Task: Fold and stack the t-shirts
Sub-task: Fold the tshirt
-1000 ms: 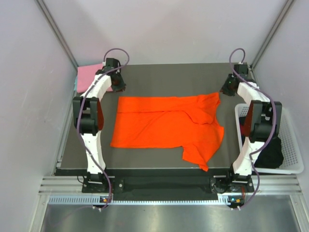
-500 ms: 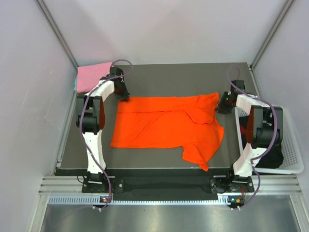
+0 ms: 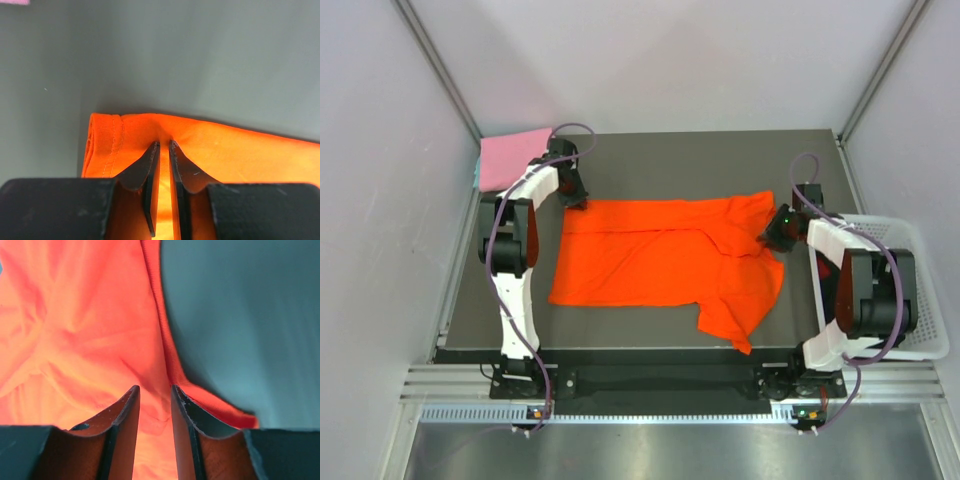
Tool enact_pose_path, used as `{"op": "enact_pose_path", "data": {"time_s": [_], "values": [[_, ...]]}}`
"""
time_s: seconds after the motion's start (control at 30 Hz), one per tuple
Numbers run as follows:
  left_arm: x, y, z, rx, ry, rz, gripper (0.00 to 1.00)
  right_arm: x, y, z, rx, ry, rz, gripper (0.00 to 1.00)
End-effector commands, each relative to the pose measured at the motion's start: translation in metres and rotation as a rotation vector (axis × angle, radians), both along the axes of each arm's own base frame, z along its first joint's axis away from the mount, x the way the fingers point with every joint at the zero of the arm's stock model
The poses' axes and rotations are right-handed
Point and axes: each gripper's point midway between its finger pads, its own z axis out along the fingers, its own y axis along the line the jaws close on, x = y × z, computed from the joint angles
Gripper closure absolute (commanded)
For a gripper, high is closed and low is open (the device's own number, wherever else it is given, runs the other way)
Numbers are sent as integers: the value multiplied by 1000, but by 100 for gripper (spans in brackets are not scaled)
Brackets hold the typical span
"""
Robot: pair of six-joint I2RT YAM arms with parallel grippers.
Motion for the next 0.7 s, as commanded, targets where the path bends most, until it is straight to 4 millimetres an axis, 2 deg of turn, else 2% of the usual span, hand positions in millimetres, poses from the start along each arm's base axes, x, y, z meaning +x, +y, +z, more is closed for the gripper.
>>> {"op": "enact_pose_path", "data": {"time_s": [0.0, 0.13, 0.27, 0.37, 0.4, 0.5, 0.57, 0.67], "values": [[-19, 17, -31, 84, 98, 31, 82, 11, 14, 9, 4, -59, -9, 68], [-19, 20, -31, 100, 98, 40, 82, 9, 21, 1, -6, -47, -15, 69], [-21, 29, -34, 135, 113, 58, 82, 6, 20, -3, -19, -42, -32, 100], [-23, 33, -35, 147, 121, 71, 82, -2, 18, 6, -29, -36, -43, 100], [-22, 33, -34, 150, 120, 74, 82, -3, 17, 16, -38, -61, -46, 100], [-23, 40, -36, 180, 126, 91, 82, -15, 5, 27, -89, -65, -77, 100], [-23, 42, -38, 186, 129, 93, 82, -22, 3, 27, -101, -60, -80, 100], [-24, 43, -41, 188, 135, 93, 82, -36, 7, 12, -78, -46, -75, 100]]}}
